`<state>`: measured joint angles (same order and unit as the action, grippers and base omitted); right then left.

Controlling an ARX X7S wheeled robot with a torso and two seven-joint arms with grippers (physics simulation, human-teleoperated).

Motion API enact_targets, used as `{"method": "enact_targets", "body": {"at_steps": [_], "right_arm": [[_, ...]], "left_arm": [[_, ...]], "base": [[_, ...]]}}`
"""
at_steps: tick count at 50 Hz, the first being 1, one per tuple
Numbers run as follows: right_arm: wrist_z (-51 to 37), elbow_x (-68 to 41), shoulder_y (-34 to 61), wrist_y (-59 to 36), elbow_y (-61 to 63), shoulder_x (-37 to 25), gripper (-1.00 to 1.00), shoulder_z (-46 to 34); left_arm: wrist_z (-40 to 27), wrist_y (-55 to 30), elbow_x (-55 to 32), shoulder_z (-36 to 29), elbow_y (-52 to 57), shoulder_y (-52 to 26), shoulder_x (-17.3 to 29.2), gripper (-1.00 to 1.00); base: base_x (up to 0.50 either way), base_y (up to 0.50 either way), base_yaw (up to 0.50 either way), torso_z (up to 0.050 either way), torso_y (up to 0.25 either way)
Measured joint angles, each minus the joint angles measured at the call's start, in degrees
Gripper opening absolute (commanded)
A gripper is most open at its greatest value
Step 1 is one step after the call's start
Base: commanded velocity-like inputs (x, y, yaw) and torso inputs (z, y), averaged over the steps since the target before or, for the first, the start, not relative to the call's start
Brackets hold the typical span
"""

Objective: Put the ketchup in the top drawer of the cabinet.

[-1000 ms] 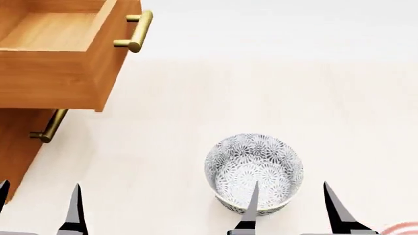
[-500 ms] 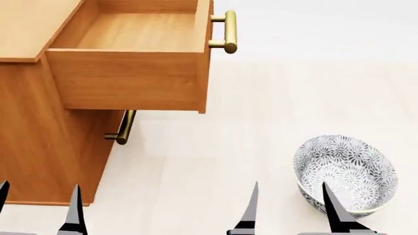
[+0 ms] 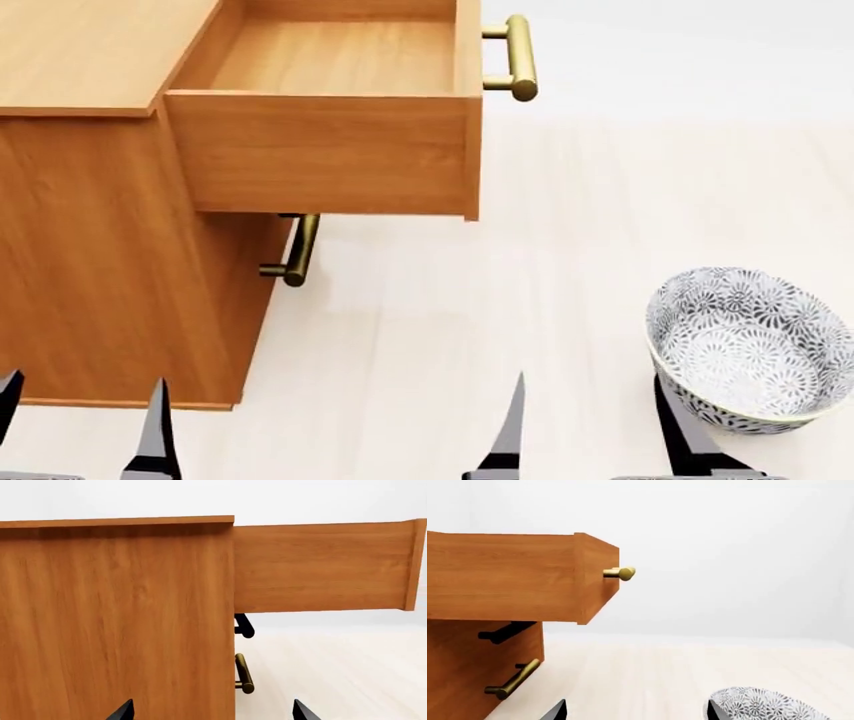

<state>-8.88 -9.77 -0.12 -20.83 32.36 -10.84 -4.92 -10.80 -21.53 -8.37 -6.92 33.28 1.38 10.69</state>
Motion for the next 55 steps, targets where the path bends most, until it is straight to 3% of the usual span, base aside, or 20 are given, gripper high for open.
{"method": "enact_targets", "body": {"at_steps": [31,55], "right_arm": [[-0.16,-2.39,-2.30,3.43,0.45,-3.76,1.00,1.80],[2.43,-12.67,-10.19,7.37,-5.21,-12.30,1.00,25.28]], "left_arm": [[-1.37,0.82,-0.89,-1.24,-1.03,-0.22,1.18,1.00],[-1.89,1.73,-1.69,-2.99,-4.79,-2.16,1.39,1.00]], "base": [[0.00,0.00,0.00,0.000,0.000],[0.00,0.00,0.00,0.000,0.000]]}}
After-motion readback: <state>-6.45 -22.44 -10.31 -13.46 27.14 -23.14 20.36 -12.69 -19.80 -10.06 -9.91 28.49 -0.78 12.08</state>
